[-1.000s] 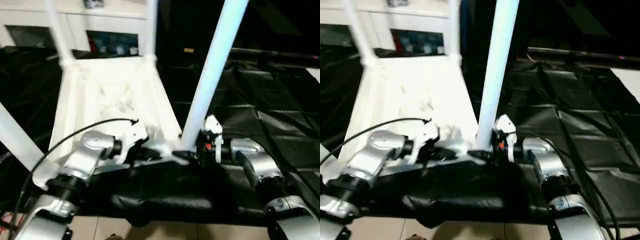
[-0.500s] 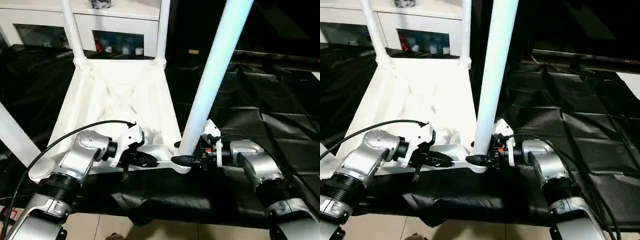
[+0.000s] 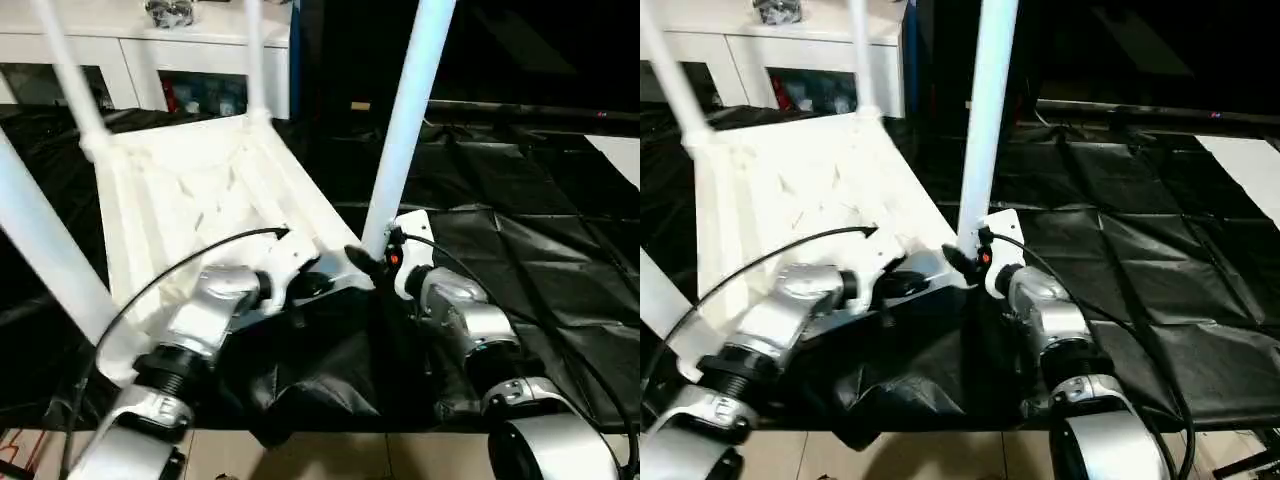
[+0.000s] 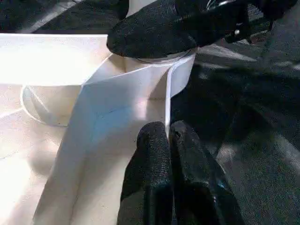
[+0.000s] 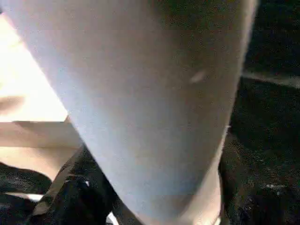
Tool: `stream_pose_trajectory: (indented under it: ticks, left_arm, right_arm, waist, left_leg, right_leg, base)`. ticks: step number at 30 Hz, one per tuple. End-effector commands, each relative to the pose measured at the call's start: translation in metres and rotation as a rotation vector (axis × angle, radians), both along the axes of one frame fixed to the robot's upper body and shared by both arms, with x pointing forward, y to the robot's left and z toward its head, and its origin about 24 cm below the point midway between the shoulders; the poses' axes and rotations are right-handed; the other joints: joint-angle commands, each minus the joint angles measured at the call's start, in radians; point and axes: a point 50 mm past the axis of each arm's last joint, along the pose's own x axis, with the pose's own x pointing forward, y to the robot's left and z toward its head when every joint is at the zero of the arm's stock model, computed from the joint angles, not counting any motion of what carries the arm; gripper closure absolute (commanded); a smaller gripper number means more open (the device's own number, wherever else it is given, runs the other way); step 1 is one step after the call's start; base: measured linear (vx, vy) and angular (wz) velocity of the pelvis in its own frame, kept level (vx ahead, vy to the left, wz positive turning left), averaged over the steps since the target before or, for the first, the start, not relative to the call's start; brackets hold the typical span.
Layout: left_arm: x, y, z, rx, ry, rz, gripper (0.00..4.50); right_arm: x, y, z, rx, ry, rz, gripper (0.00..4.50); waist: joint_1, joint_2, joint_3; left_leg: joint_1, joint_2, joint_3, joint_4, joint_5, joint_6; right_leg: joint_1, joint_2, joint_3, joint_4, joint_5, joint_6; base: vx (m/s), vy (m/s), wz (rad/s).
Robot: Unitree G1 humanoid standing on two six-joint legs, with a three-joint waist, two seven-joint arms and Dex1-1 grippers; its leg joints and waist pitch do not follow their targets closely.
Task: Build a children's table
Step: Rotate leg to tighten
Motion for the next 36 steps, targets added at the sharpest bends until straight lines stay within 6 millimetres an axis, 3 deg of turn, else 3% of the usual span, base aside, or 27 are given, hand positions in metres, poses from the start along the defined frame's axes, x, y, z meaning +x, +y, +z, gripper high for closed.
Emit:
stream_pose_trajectory:
  ticks: [1, 6, 10, 13, 17, 18, 19, 21, 23, 29, 30, 36]
  left_arm:
    - [-0.009, -0.040, 0.009, -0.091, -0.024, -0.117, 4.50]
    - [-0.013, -0.035, 0.008, -0.081, -0.012, -0.168, 4.50]
    - [-0.018, -0.025, 0.009, -0.089, 0.005, -0.263, 4.50]
    - [-0.021, -0.020, 0.009, -0.093, 0.022, -0.306, 4.50]
    - [-0.026, -0.004, 0.010, -0.074, 0.068, -0.407, 4.50]
    - [-0.027, 0.002, 0.010, -0.060, 0.086, -0.436, 4.50]
    - [-0.027, 0.002, 0.010, -0.059, 0.087, -0.440, 4.50]
    - [-0.028, 0.007, 0.010, -0.050, 0.105, -0.465, 4.50]
    - [-0.030, 0.012, 0.010, -0.039, 0.127, -0.493, 4.50]
    - [-0.031, 0.021, 0.011, -0.016, 0.157, -0.526, 4.50]
    - [-0.032, 0.024, 0.011, -0.013, 0.165, -0.534, 4.50]
    - [-0.032, 0.028, 0.011, -0.010, 0.169, -0.532, 4.50]
  right_arm:
    - [-0.016, 0.036, -0.019, -0.080, 0.056, 0.162, 1.16]
    - [-0.015, 0.033, -0.012, -0.094, -0.001, 0.219, 0.67]
    - [-0.014, 0.022, -0.005, -0.083, -0.043, 0.295, 0.64]
    - [-0.016, 0.018, -0.001, -0.055, -0.053, 0.351, 0.64]
    - [-0.029, 0.004, 0.006, -0.002, -0.052, 0.576, 0.64]
    - [-0.035, -0.002, 0.006, 0.006, -0.023, 0.651, 0.64]
    - [-0.035, -0.003, 0.006, 0.007, -0.020, 0.658, 0.64]
    - [-0.039, -0.007, 0.006, 0.019, 0.008, 0.706, 0.64]
    - [-0.043, -0.010, 0.007, 0.035, 0.039, 0.751, 0.64]
    - [-0.048, -0.014, 0.007, 0.057, 0.086, 0.815, 0.80]
    - [-0.051, -0.014, 0.008, 0.066, 0.099, 0.836, 0.92]
    - [-0.056, -0.012, 0.007, 0.088, 0.130, 0.875, 1.56]
  waist:
    - [0.002, -0.004, -0.051]
    - [0.003, -0.002, -0.052]
    - [0.000, -0.001, -0.055]
    - [0.000, 0.000, -0.056]
    - [0.004, 0.002, -0.062]
    - [0.012, 0.003, -0.064]
    - [0.015, 0.004, -0.064]
    - [0.024, 0.004, -0.061]
    - [0.037, 0.004, -0.057]
    - [0.043, 0.002, -0.053]
    - [0.043, -0.003, -0.053]
    - [0.052, -0.003, -0.055]
  left_leg:
    - [0.000, -0.010, 0.010, -0.070, -0.364, 0.008]
    - [-0.003, -0.008, 0.012, -0.071, -0.336, 0.018]
    - [-0.006, -0.008, 0.013, -0.069, -0.323, 0.028]
    - [-0.007, -0.006, 0.015, -0.067, -0.290, 0.039]
    - [-0.006, -0.004, 0.016, -0.061, -0.225, 0.069]
    - [0.002, -0.004, 0.021, -0.054, -0.184, 0.096]
    - [0.003, -0.004, 0.022, -0.053, -0.178, 0.103]
    - [0.000, -0.001, 0.024, -0.055, -0.180, 0.105]
    - [0.004, 0.002, 0.025, -0.058, -0.231, 0.084]
    - [0.006, 0.002, 0.022, -0.066, -0.293, 0.035]
    - [0.005, 0.002, 0.021, -0.067, -0.287, 0.034]
    - [0.002, 0.003, 0.021, -0.065, -0.244, 0.036]
  right_leg:
    - [0.034, -0.025, 0.014, -0.090, -0.449, -0.129]
    - [0.039, -0.022, 0.015, -0.081, -0.366, -0.156]
    - [0.041, -0.024, 0.016, -0.080, -0.347, -0.165]
    - [0.046, -0.022, 0.017, -0.071, -0.272, -0.191]
    - [0.053, -0.017, 0.016, -0.055, -0.132, -0.237]
    - [0.052, -0.016, 0.018, -0.048, -0.044, -0.267]
    - [0.052, -0.014, 0.017, -0.045, -0.025, -0.278]
    - [0.055, -0.015, 0.014, -0.044, -0.035, -0.285]
    - [0.052, -0.020, 0.015, -0.051, -0.128, -0.272]
    - [0.046, -0.023, 0.019, -0.062, -0.251, -0.229]
    - [0.047, -0.024, 0.018, -0.063, -0.258, -0.221]
    - [0.048, -0.024, 0.018, -0.055, -0.207, -0.227]
  base:
    - [0.000, 0.000, 0.00]
    - [0.000, 0.000, 0.00]
    - [0.000, 0.000, 0.00]
    - [0.000, 0.000, 0.00]
    - [0.000, 0.000, 0.00]
    - [0.058, 0.010, 0.03]
    - [0.000, 0.000, 0.00]
    - [0.000, 0.000, 0.00]
    - [0.000, 0.000, 0.00]
    - [0.000, 0.000, 0.00]
    - [0.000, 0.000, 0.00]
    - [0.000, 0.000, 0.00]
